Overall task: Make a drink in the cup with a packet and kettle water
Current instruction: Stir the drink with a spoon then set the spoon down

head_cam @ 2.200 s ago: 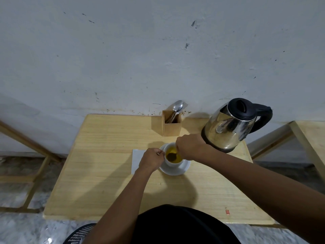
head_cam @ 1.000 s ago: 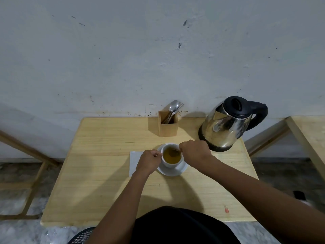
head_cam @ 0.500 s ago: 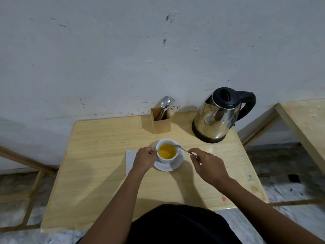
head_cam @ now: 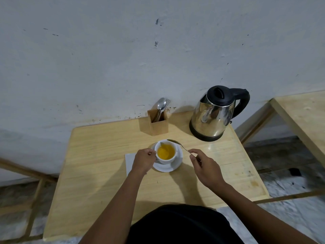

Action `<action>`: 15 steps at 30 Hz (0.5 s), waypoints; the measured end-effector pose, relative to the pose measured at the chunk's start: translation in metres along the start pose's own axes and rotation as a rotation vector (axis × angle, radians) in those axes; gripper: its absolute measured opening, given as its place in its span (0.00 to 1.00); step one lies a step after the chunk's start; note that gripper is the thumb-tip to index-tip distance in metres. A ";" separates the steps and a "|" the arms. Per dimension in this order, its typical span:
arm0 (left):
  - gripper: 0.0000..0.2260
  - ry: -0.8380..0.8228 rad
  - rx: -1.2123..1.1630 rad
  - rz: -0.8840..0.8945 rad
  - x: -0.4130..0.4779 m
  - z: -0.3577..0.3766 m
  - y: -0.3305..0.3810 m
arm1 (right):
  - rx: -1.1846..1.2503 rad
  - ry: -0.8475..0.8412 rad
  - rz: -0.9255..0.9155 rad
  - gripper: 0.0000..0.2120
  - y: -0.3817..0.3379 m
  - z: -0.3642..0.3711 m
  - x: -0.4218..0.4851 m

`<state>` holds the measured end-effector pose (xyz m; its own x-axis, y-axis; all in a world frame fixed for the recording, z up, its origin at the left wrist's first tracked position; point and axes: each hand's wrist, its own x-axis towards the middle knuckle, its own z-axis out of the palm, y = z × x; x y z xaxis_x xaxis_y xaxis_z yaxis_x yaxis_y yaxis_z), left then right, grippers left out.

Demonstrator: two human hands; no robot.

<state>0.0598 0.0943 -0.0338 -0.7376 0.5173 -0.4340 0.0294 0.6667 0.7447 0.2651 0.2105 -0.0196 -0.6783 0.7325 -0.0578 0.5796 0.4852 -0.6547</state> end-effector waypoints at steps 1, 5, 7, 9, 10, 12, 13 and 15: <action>0.10 -0.002 -0.001 0.000 0.000 0.000 0.000 | 0.002 0.003 -0.002 0.12 0.000 0.001 -0.001; 0.10 0.003 -0.005 0.004 0.000 0.001 -0.001 | 0.012 0.004 0.002 0.12 -0.001 0.005 -0.004; 0.10 0.005 -0.009 0.004 0.000 0.001 -0.001 | 0.007 -0.001 -0.001 0.12 -0.003 0.006 -0.004; 0.10 0.007 -0.013 0.005 0.001 0.001 -0.001 | 0.003 0.000 0.012 0.13 -0.003 0.008 -0.003; 0.10 0.006 -0.015 0.004 0.001 0.002 -0.002 | 0.009 -0.002 0.027 0.14 -0.003 0.008 -0.002; 0.10 0.002 -0.019 -0.001 0.001 0.001 -0.003 | 0.009 -0.011 0.047 0.15 -0.003 0.007 0.000; 0.11 0.003 -0.021 -0.005 0.002 0.001 -0.003 | 0.005 -0.013 0.047 0.15 -0.002 0.007 0.001; 0.11 0.003 -0.018 -0.007 0.002 0.002 -0.004 | 0.017 -0.006 0.045 0.15 -0.001 0.006 0.003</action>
<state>0.0590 0.0937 -0.0388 -0.7400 0.5107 -0.4377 0.0117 0.6604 0.7508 0.2598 0.2092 -0.0237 -0.6544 0.7505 -0.0924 0.6022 0.4434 -0.6639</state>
